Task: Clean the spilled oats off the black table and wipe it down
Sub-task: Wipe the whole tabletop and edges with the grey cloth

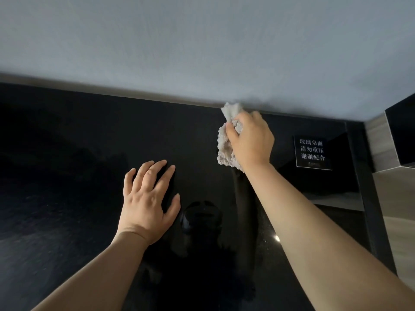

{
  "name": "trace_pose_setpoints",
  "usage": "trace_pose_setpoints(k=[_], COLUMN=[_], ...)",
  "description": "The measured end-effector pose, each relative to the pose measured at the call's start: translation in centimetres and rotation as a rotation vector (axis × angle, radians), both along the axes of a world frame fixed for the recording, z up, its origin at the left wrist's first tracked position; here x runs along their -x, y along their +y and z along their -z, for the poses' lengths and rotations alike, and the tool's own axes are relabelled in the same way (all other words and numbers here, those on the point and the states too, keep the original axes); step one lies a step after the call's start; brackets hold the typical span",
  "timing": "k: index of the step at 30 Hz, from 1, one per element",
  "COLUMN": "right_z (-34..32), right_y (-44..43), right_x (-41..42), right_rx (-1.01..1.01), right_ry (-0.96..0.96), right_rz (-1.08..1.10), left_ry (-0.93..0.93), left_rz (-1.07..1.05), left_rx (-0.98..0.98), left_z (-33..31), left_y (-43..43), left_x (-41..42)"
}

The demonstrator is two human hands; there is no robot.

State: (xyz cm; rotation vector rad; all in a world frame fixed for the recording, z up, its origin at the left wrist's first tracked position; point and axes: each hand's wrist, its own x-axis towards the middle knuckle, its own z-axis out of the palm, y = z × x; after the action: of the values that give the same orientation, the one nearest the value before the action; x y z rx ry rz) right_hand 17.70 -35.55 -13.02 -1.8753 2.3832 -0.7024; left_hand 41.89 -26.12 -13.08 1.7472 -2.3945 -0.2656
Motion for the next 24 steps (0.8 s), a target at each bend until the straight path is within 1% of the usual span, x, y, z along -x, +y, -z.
trace_pose_setpoints(k=[3, 6, 8, 10, 12, 13, 15, 18, 19, 21, 23, 24], right_z=[-0.3, -0.4, -0.6, -1.7, -3.3, -4.1, -4.9, -3.9, -3.2, -1.8, -0.8, -0.6], right_y=[4.9, 10.9, 14.1, 15.4, 14.2, 12.7, 8.7, 2.5, 0.8, -1.7, -2.3, -1.8], right_x=[-1.0, -2.4, -3.3, -3.3, -2.7, -2.3, -1.6, 0.1, 0.8, 2.0, 2.2, 1.9], right_rx=[0.020, -0.017, -0.030, -0.042, 0.006, 0.047, 0.116, 0.161, 0.142, 0.007, -0.121, -0.142], right_ry=[0.022, -0.033, -0.088, -0.208, -0.299, -0.295, -0.235, -0.145, -0.114, -0.063, -0.045, -0.043], right_rz=[-0.103, -0.123, -0.148, -0.134, -0.098, -0.072, 0.009, 0.151, 0.189, 0.217, 0.198, 0.176], left_ry=[0.003, 0.000, -0.004, -0.009, -0.009, -0.009, -0.005, 0.013, 0.014, 0.019, 0.018, 0.018], left_rz=[-0.006, -0.007, -0.009, -0.005, -0.002, -0.002, 0.000, 0.002, 0.003, 0.005, 0.006, 0.007], left_rx=[-0.001, -0.003, -0.004, -0.005, 0.000, 0.005, 0.012, 0.028, 0.034, 0.040, 0.036, 0.034], left_z=[-0.1, -0.2, -0.2, -0.1, -0.1, -0.1, 0.0, 0.2, 0.3, 0.5, 0.6, 0.6], left_y=[0.0, 0.0, 0.0, 0.1, 0.1, 0.1, 0.1, 0.1, 0.1, 0.1, 0.1, 0.1], left_x=[0.0, 0.0, 0.0, 0.0, -0.1, -0.2, -0.2, -0.1, -0.2, -0.2, -0.3, -0.3])
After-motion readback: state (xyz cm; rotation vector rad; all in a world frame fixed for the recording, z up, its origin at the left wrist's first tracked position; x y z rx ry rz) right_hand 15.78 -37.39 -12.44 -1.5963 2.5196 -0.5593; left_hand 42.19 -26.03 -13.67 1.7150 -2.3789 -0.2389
